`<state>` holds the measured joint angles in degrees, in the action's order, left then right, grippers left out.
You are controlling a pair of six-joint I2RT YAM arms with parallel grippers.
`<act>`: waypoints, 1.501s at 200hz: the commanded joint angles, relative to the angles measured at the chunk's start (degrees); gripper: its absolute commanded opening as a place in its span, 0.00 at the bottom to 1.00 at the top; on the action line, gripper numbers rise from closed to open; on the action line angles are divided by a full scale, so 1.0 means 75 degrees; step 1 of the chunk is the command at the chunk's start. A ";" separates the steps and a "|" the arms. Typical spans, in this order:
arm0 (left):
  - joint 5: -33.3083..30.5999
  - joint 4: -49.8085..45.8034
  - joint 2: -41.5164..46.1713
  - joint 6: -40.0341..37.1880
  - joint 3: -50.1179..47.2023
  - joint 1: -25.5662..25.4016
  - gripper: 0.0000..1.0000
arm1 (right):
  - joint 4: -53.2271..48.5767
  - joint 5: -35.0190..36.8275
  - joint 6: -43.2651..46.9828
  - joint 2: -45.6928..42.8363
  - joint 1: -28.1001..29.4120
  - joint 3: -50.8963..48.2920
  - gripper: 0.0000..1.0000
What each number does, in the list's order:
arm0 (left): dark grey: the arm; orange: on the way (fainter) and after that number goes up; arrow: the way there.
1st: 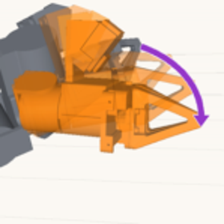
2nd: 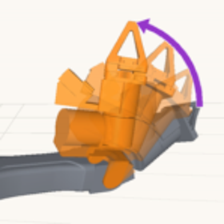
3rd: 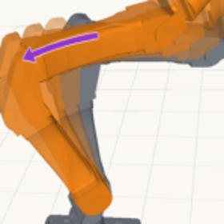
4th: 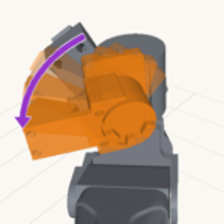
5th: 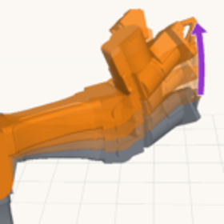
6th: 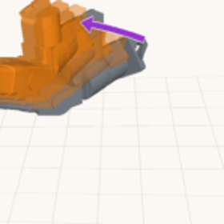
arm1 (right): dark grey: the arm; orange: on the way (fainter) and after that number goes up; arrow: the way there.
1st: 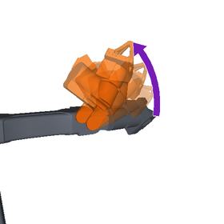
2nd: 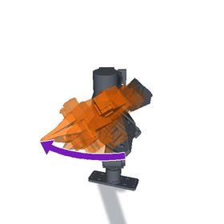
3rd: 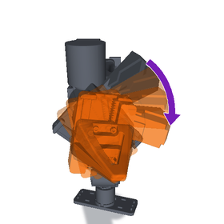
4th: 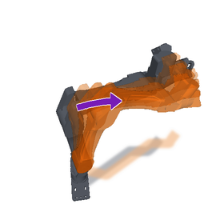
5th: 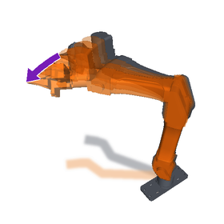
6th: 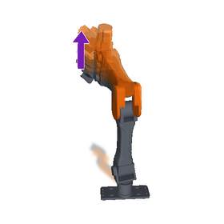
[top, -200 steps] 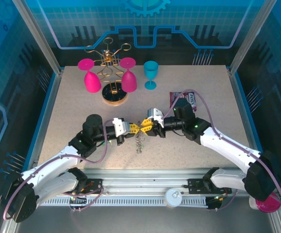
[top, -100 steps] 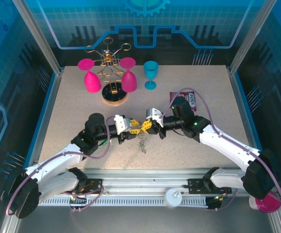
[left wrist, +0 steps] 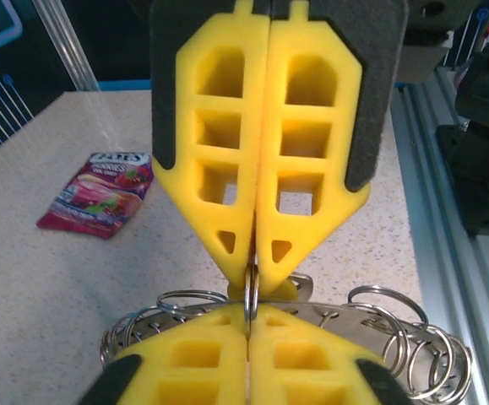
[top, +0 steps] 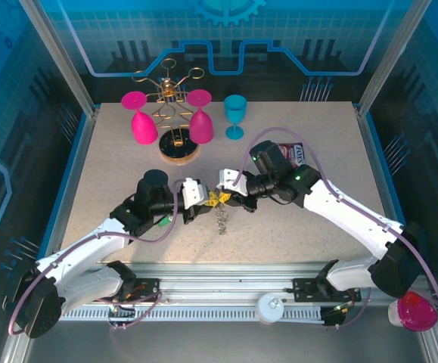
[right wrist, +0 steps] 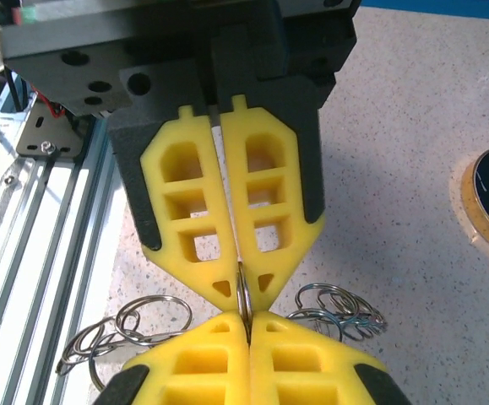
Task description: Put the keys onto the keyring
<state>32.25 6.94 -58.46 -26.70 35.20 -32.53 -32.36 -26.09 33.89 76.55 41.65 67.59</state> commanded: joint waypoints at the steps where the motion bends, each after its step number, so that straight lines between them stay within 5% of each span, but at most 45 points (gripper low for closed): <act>1: 0.0258 -0.0248 0.0001 -0.0249 0.0379 -0.0041 0.00 | -0.0629 -0.0001 0.0340 0.0078 0.0167 0.0319 0.00; 16: 0.0325 -0.0128 0.0024 -0.0262 0.0353 -0.0035 0.00 | -0.0221 -0.0328 -0.0067 -0.0153 -0.0064 0.0088 0.00; 42: 0.0610 0.1341 0.0074 0.0119 -0.0199 -0.0048 0.00 | 0.1449 -0.1713 -0.1210 -0.0664 -0.0699 -0.0763 0.29; 66: 0.0650 0.2182 -0.0048 0.0327 -0.0546 -0.0076 0.00 | 0.2164 -0.2079 -0.1349 -0.0899 -0.0865 -0.1334 0.33; 269: 0.0324 0.2566 -0.0069 0.0677 -0.0683 -0.0233 0.00 | 0.1569 -0.2052 -0.0514 -0.0422 -0.0866 -0.1437 0.31; 300: 0.0405 0.2655 -0.0081 0.0740 -0.0696 -0.0242 0.00 | 0.1890 -0.2027 -0.0691 -0.0507 -0.0854 -0.1531 0.20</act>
<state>34.37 23.46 -59.31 -22.39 28.75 -33.93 -18.85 -41.47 28.51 72.88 34.87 56.51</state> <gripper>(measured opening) 0.051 0.246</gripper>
